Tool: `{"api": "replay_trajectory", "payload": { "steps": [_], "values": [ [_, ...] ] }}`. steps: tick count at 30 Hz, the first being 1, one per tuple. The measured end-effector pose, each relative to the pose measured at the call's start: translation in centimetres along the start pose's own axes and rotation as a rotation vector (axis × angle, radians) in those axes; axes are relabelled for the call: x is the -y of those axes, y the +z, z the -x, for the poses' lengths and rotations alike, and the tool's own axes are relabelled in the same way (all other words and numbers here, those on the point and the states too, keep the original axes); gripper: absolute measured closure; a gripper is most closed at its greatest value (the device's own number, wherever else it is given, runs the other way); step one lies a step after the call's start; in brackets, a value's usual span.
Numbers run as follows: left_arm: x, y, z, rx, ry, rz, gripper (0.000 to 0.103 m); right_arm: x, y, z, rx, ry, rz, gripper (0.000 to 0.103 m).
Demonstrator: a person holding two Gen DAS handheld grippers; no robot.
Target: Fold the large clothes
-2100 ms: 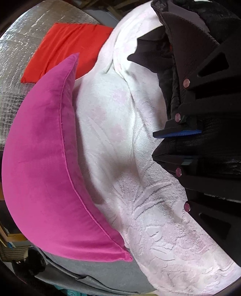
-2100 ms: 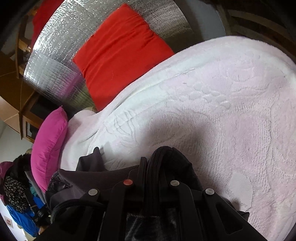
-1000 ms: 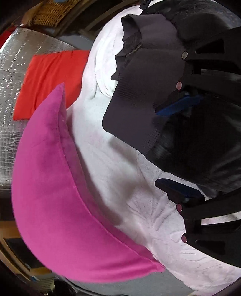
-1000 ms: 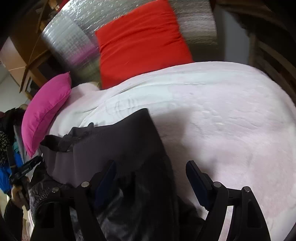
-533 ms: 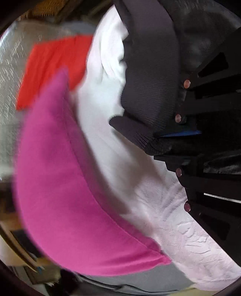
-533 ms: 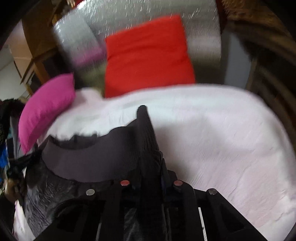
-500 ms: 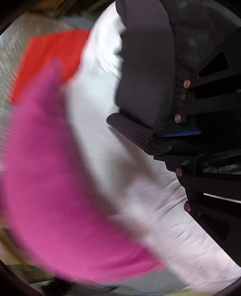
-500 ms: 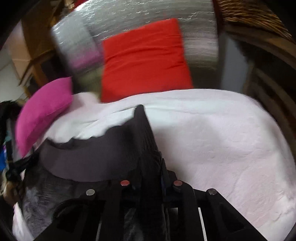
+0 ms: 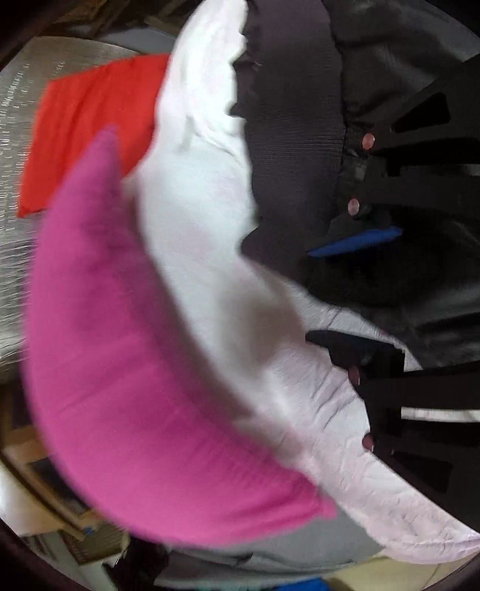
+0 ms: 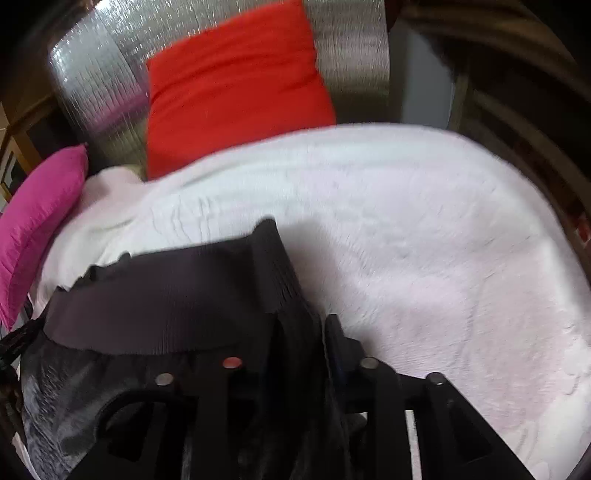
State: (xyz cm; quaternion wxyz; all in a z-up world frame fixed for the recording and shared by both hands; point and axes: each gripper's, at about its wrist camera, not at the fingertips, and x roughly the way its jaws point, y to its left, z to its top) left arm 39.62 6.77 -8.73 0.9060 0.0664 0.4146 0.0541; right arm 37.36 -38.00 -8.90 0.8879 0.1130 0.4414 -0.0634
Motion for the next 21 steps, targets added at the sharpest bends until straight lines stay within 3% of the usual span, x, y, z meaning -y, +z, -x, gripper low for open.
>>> {"api": "replay_trajectory", "payload": {
  "steps": [2,4,7,10,12,15,17,21],
  "values": [
    [-0.3,0.0,2.6,0.067,0.052,-0.002,0.049,-0.5,0.1,2.6,0.074,-0.060,0.011,0.049],
    [-0.4,-0.7,5.5,0.127,0.077,0.001,0.046,-1.5,-0.1,4.9,0.128,-0.060,0.045,0.048],
    [1.1,-1.8,9.2,0.165,-0.034,-0.025,0.046,-5.0,-1.3,7.9,0.177,0.024,0.150,0.045],
    [5.1,-4.6,11.5,0.180,-0.141,-0.149,0.046,-10.3,-4.5,9.0,0.166,0.095,0.361,0.042],
    [7.7,-6.1,11.6,0.165,-0.176,-0.221,0.046,-12.9,-6.3,7.9,0.135,0.109,0.448,0.042],
    [10.6,-7.3,8.8,0.074,-0.132,-0.273,0.045,-14.4,-7.7,4.6,0.059,0.021,0.507,0.042],
    [10.7,-7.5,6.7,-0.002,-0.113,-0.249,0.045,-13.7,-7.5,2.3,0.008,-0.013,0.466,0.042],
    [9.3,-7.0,5.0,-0.042,-0.113,-0.157,0.043,-11.0,-6.6,0.7,-0.023,-0.013,0.344,0.042]
  ]
}}
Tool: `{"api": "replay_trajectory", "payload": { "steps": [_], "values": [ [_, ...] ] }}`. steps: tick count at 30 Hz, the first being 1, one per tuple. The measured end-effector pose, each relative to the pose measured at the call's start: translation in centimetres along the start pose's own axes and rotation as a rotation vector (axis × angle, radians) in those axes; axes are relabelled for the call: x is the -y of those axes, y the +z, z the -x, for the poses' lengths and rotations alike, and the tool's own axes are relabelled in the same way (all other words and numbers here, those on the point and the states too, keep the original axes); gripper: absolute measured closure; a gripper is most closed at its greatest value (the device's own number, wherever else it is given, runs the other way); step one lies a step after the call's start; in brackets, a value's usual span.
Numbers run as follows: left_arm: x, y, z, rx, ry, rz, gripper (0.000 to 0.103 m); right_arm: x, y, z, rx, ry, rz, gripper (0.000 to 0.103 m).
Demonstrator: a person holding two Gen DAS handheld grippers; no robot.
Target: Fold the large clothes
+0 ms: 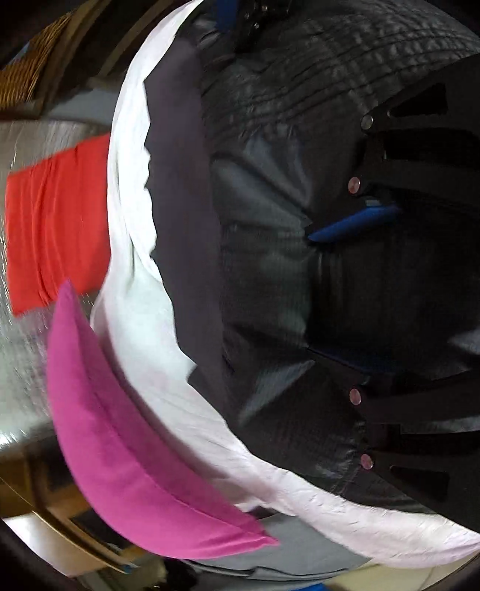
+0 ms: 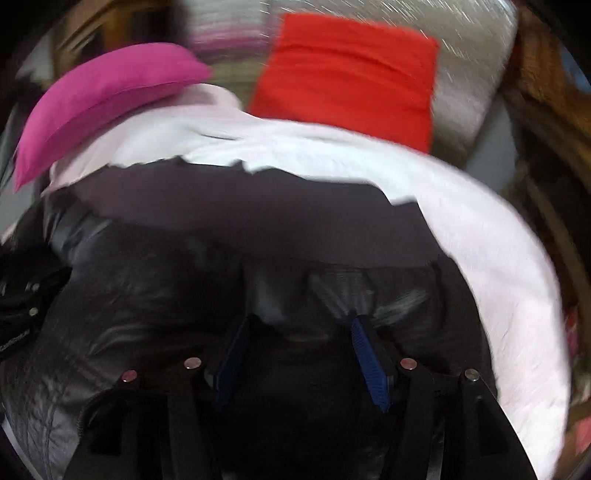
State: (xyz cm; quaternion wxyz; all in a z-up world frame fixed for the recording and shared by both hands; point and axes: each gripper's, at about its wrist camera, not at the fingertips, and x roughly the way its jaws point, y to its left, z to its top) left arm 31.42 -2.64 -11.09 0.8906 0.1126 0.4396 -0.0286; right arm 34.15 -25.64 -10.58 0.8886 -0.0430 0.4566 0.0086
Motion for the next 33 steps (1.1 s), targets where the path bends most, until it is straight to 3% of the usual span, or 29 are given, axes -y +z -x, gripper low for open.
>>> {"api": "replay_trajectory", "payload": {
  "steps": [6,8,13,18,24,33],
  "values": [
    [0.4,-0.2,-0.4,0.006,0.047,0.026,0.041,0.7,-0.5,-0.5,0.015,-0.031,-0.041,0.042],
    [0.2,0.2,0.6,0.004,0.037,0.040,0.042,1.0,-0.5,1.4,0.044,-0.042,-0.067,0.042],
    [-1.5,-2.2,8.2,0.179,0.018,0.087,0.042,0.6,-2.8,9.2,0.232,-0.021,-0.117,0.030],
    [-1.1,-6.1,11.2,0.253,0.035,0.094,0.042,-2.7,-7.6,12.2,0.272,0.028,-0.072,0.025],
    [-0.2,-8.5,7.2,0.144,0.056,0.091,0.041,-3.4,-10.7,8.4,0.186,-0.016,-0.062,0.025],
    [0.9,-9.3,6.6,0.131,0.098,0.064,0.039,-4.0,-11.3,7.3,0.161,-0.066,-0.055,0.024]
  ]
}}
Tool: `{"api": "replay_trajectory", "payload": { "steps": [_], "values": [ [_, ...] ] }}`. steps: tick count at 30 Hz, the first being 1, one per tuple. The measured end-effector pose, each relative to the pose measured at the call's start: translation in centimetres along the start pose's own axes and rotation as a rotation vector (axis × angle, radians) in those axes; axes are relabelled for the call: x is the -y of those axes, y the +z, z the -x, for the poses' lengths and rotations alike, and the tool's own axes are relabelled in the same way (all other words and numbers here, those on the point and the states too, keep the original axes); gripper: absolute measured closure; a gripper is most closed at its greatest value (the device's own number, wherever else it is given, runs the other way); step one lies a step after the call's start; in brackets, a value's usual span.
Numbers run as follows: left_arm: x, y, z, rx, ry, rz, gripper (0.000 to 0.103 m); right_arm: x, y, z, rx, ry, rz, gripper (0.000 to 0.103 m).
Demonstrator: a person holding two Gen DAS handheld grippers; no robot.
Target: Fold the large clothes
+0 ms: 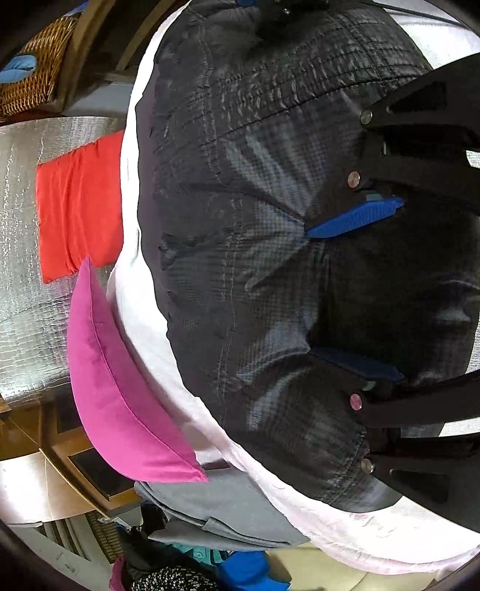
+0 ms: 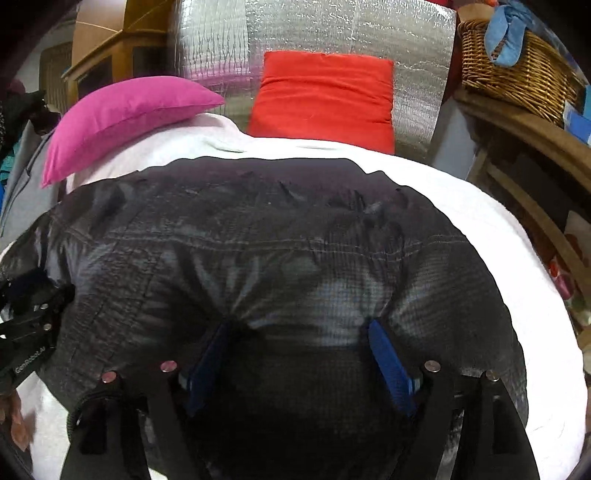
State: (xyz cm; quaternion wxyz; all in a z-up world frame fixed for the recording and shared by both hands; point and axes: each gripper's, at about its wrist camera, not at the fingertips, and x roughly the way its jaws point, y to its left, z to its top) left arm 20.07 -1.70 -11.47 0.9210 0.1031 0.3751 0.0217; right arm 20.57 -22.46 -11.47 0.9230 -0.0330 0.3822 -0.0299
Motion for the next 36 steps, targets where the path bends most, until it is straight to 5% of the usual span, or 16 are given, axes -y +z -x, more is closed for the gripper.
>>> {"api": "replay_trajectory", "payload": {
  "steps": [3,7,12,25,29,33,36],
  "values": [
    [-1.4,0.8,1.4,-0.008,-0.043,0.045,0.040,0.8,1.0,1.4,-0.017,0.022,-0.048,0.024],
    [-6.0,0.8,3.7,0.081,0.005,0.169,0.040,2.8,1.5,4.9,0.071,0.047,-0.112,0.022],
    [-9.7,-0.7,1.3,-0.016,0.074,0.247,0.040,3.9,-0.1,4.5,0.032,0.014,-0.106,0.023],
    [-10.3,-1.7,0.9,-0.050,0.072,0.246,0.038,6.1,-1.2,2.6,-0.027,0.030,-0.182,0.019],
    [-12.0,-1.9,2.6,0.014,0.086,0.316,0.038,7.6,-0.7,5.5,0.060,0.009,-0.229,0.018],
    [-12.5,-2.9,0.1,-0.090,0.050,0.316,0.037,9.4,-1.9,3.3,-0.049,0.001,-0.271,0.018],
    [-12.5,-2.9,0.3,-0.096,0.048,0.322,0.036,11.3,-2.8,2.4,-0.066,0.051,-0.358,0.016]
  ]
}}
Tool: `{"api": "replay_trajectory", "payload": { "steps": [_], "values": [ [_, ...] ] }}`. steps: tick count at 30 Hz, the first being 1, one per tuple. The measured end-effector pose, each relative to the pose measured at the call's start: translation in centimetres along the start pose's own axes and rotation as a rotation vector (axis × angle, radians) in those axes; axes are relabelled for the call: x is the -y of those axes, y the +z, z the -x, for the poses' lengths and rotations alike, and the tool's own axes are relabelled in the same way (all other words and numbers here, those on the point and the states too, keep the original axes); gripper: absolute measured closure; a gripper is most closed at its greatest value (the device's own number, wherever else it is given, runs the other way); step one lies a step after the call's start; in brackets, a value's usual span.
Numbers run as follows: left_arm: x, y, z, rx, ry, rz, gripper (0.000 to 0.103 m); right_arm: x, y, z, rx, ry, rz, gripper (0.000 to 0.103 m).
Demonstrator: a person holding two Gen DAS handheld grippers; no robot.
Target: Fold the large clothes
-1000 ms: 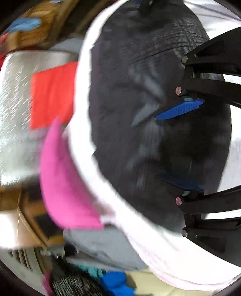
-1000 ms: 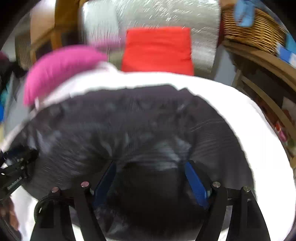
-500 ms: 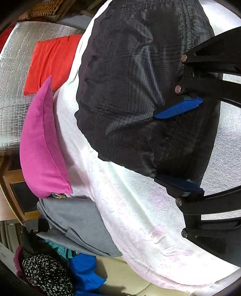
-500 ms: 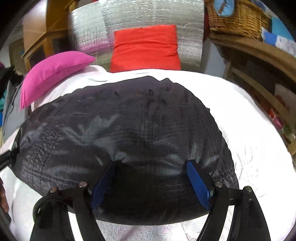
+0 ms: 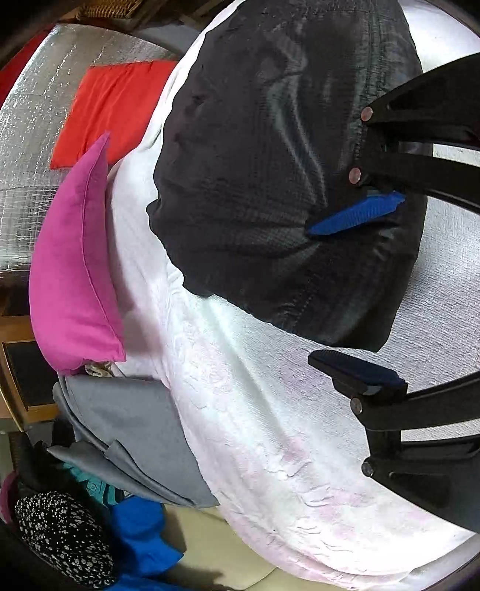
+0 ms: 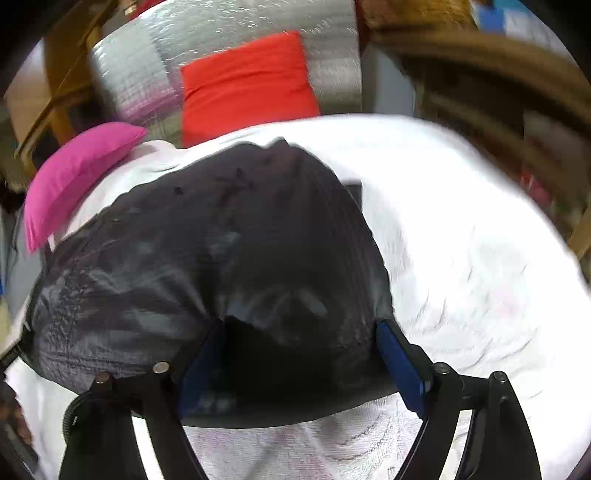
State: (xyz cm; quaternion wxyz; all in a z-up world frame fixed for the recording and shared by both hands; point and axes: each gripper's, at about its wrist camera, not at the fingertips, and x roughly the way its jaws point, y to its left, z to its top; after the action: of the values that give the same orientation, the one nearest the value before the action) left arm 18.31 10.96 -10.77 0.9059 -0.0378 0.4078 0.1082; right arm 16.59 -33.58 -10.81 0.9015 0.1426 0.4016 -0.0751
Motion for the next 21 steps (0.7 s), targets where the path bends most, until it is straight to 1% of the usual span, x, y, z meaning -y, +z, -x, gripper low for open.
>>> {"api": "replay_trajectory", "payload": {
  "steps": [3,5,7,10,13,15,16,17,18,21],
  "values": [
    [0.0,0.5,0.6,-0.007,0.004,0.000,0.036,0.2,0.4,0.8,0.017,-0.004,-0.010,0.016],
    [-0.2,0.6,1.3,0.002,0.009,0.016,0.036,0.1,0.5,1.7,0.048,0.004,-0.014,0.016],
    [-0.1,0.5,1.9,0.006,0.019,0.006,0.036,-0.5,0.4,2.5,0.074,0.003,0.006,0.016],
    [-0.1,0.4,2.2,0.005,0.016,0.006,0.036,-1.9,-0.1,3.8,0.107,0.004,0.049,0.016],
    [-0.3,0.2,2.4,0.003,0.011,0.011,0.036,-3.2,-0.3,4.4,0.124,0.005,0.102,0.016],
    [-0.3,0.1,2.5,0.003,0.009,0.008,0.036,-4.0,-0.7,4.0,0.112,-0.001,0.140,0.016],
    [-0.3,0.1,2.6,0.002,0.009,0.007,0.036,-4.2,-0.9,3.3,0.088,-0.007,0.156,0.016],
    [-0.3,0.1,2.5,-0.001,0.007,0.006,0.036,-4.3,-1.0,2.0,0.037,-0.029,0.170,0.016],
    [-0.3,0.1,2.4,-0.004,0.005,0.005,0.036,-4.2,-1.3,1.5,0.017,-0.046,0.177,0.015],
    [-0.3,0.1,2.3,-0.006,0.002,-0.001,0.036,-4.0,-1.4,1.4,0.021,-0.059,0.177,0.012]
  ]
}}
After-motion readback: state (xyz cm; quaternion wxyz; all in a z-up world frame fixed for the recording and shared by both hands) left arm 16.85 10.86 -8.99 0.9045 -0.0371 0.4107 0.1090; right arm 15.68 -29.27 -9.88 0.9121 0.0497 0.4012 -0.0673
